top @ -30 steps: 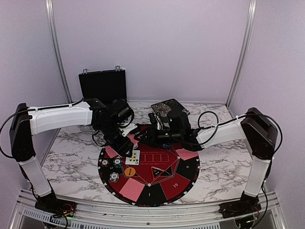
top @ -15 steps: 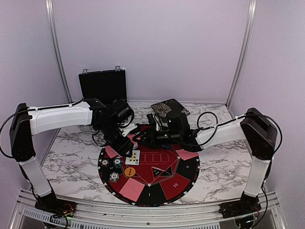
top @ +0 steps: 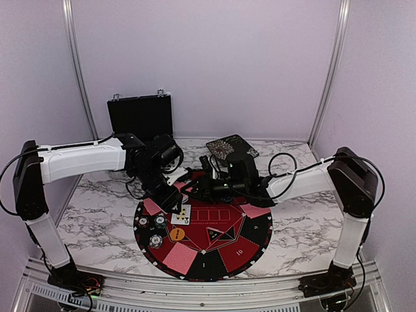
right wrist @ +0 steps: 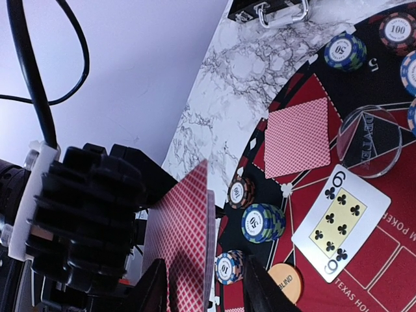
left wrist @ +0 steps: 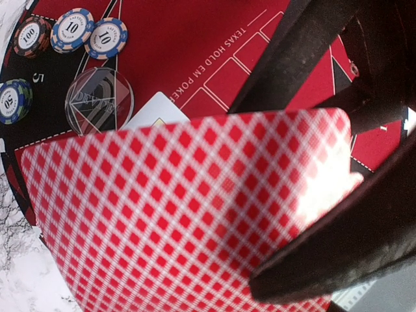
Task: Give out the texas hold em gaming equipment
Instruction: Adjust the poker card at the face-down deck piles.
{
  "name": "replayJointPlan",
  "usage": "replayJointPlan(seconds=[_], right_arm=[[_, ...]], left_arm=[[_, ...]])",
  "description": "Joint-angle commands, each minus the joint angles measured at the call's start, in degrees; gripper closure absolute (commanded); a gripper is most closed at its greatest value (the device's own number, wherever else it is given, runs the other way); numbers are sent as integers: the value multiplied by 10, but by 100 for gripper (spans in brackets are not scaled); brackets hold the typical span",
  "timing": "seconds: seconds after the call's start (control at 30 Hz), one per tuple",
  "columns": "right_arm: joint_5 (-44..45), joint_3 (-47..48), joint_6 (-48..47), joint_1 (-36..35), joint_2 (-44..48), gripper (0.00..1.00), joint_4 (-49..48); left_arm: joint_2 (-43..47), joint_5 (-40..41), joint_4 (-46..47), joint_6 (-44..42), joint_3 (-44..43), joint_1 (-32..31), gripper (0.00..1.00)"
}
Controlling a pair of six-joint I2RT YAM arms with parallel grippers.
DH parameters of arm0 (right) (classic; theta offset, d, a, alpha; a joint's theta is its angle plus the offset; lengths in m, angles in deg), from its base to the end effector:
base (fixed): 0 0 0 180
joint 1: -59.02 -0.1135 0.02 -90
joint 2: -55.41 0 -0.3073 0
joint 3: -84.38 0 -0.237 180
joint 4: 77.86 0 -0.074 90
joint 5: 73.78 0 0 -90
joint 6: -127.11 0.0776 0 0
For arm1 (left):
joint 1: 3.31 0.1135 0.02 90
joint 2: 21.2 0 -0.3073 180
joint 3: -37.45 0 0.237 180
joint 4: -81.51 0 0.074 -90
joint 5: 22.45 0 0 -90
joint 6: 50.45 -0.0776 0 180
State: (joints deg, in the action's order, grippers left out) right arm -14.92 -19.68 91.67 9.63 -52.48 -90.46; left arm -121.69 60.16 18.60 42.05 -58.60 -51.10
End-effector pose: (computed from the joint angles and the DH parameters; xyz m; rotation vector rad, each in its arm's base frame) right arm 0.2611 0.3662 0.2340 -0.3397 2.2500 1.6294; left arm 0.2414 -0.2810 0.2580 1.1156 2.5797 -0.4034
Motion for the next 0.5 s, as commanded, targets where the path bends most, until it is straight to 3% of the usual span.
replayJointPlan(seconds=[0.0, 0.47], right_arm=[[7, 17, -4, -1, -1, 63, 6], [23, 7, -12, 11, 27, 68, 21]], left_arm=[[8, -7, -11, -5, -16, 1, 66], [6, -6, -12, -6, -19, 1, 66]])
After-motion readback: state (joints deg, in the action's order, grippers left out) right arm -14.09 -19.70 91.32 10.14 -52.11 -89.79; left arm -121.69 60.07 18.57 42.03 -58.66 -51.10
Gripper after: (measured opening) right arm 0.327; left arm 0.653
